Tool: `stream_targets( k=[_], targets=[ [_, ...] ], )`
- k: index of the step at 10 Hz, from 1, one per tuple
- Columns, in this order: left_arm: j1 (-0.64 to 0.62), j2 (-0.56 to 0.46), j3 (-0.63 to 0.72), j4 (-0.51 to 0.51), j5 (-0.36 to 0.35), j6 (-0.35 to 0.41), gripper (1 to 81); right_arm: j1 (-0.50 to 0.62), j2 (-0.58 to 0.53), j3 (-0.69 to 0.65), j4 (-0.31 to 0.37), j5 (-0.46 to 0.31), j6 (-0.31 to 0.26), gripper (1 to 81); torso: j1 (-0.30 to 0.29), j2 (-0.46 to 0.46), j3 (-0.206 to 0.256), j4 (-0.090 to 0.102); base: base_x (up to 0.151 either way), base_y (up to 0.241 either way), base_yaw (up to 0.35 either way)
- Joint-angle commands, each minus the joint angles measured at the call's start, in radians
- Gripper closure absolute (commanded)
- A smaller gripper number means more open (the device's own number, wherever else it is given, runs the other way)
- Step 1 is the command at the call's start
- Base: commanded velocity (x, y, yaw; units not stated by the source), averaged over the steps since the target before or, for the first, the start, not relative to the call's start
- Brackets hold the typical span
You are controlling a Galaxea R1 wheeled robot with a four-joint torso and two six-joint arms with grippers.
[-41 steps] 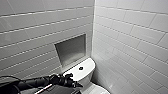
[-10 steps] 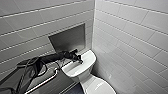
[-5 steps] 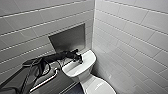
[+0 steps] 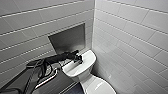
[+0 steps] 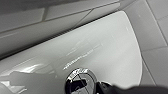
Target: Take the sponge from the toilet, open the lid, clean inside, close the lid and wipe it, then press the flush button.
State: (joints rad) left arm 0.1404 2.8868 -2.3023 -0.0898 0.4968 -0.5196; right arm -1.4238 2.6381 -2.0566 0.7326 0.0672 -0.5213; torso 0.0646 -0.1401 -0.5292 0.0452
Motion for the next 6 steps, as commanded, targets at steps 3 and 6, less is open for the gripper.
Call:
stream_targets(
  k=[3, 6],
  targets=[
    [-0.132, -0.001, -0.048, 0.055, -0.007, 0.018, 81.1, -0.004, -0.013, 0.021, 0.013, -0.096, 0.001, 81.1, 0.0, 0.0, 0.0, 0.0, 0.0, 0.0, 0.0],
    [-0.106, 0.026, -0.058, 0.079, -0.011, 0.021, 81.1, -0.002, -0.004, 0.018, 0.013, -0.096, 0.001, 81.1, 0.0, 0.0, 0.0, 0.0, 0.0, 0.0, 0.0]
  ],
)
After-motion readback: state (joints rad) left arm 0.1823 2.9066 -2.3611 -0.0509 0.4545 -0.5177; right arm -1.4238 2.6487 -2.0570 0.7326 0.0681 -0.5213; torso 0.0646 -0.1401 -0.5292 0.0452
